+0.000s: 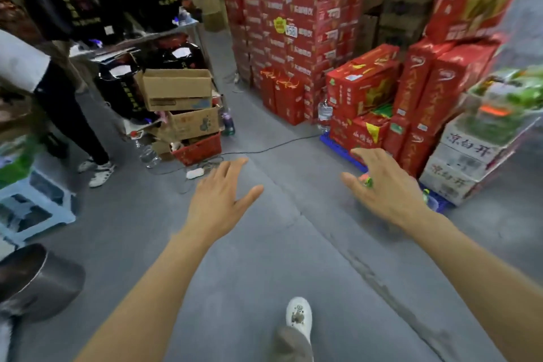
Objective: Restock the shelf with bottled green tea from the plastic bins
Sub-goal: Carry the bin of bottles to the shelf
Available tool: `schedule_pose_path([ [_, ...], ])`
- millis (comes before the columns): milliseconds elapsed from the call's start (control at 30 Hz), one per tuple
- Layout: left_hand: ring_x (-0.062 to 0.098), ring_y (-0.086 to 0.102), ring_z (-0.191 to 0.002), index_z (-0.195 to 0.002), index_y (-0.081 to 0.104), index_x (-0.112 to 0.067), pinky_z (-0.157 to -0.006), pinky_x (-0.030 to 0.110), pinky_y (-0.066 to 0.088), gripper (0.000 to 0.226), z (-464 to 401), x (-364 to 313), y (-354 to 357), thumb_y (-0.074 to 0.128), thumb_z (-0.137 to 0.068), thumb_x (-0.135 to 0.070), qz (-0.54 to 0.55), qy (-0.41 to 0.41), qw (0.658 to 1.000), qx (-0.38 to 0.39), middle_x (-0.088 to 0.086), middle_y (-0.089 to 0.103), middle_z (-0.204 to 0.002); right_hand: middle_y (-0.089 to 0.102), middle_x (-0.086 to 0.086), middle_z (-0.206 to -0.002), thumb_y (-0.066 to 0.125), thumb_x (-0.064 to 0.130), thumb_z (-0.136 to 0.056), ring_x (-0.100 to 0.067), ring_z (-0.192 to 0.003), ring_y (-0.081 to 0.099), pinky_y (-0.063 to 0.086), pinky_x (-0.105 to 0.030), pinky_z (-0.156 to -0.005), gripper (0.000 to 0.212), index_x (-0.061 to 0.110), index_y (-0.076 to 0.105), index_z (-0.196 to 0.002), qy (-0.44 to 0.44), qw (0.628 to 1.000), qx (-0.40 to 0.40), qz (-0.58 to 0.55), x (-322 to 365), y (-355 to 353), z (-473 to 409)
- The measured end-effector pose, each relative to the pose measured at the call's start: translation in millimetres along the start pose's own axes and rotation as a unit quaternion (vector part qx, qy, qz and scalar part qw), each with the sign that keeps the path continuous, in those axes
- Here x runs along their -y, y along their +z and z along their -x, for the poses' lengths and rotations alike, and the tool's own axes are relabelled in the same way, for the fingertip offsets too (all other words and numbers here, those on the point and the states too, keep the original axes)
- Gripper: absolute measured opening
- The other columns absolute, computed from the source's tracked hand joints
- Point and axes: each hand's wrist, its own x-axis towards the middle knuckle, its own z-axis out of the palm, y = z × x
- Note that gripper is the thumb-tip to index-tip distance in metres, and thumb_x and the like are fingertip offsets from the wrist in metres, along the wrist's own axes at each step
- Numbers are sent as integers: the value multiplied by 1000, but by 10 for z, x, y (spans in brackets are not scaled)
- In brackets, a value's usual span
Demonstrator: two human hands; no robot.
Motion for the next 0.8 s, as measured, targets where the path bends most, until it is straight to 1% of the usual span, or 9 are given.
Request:
schedule_pose_path([
  [133,24,41,-137,-153,30,-23,-106,44,39,67,-1085,-189,489,45,-98,-57,8,33,999,40,1,43,-148,48,-2,-136,53,49,-95,-25,-127,46,45,-41,-90,54,23,44,-141,69,998,0,7,-707,111,-681],
  [267,24,44,-134,-156,23,-26,-99,43,44,69,-2282,-524,1000,44,-98,-58,35,65,992,98,-1,39,-152,47,-3,-136,50,50,-96,-26,-126,46,47,-44,-88,52,23,43,-140,164,986,13,4,-1384,230,-1459],
  [433,25,43,-136,-155,28,-22,-107,47,40,67,-3630,-1037,1665,49,-98,-52,60,109,976,177,4,42,-151,45,-3,-140,50,50,-95,-25,-130,44,48,-47,-94,55,22,41,-142,260,965,28,-2,-2221,284,-2104],
  [533,26,46,-133,-153,31,-21,-104,49,42,66,-4261,-1378,2099,50,-98,-52,64,130,967,211,5,45,-147,43,0,-143,47,51,-97,-23,-130,44,47,-42,-89,55,23,39,-143,317,947,42,9,-2728,283,-2326],
  [633,25,47,-131,-151,34,-22,-104,46,43,63,-4805,-1704,2569,51,-98,-51,74,141,958,239,4,47,-146,44,0,-141,46,50,-97,-22,-128,46,45,-41,-87,53,24,41,-143,366,929,56,7,-3249,330,-2571],
  [800,20,49,-129,-149,38,-23,-104,40,43,59,-5536,-2105,3343,52,-99,-48,95,118,943,296,0,48,-143,46,-2,-138,46,52,-96,-22,-120,51,47,-39,-83,52,23,45,-139,419,904,85,-23,-4196,526,-3028],
])
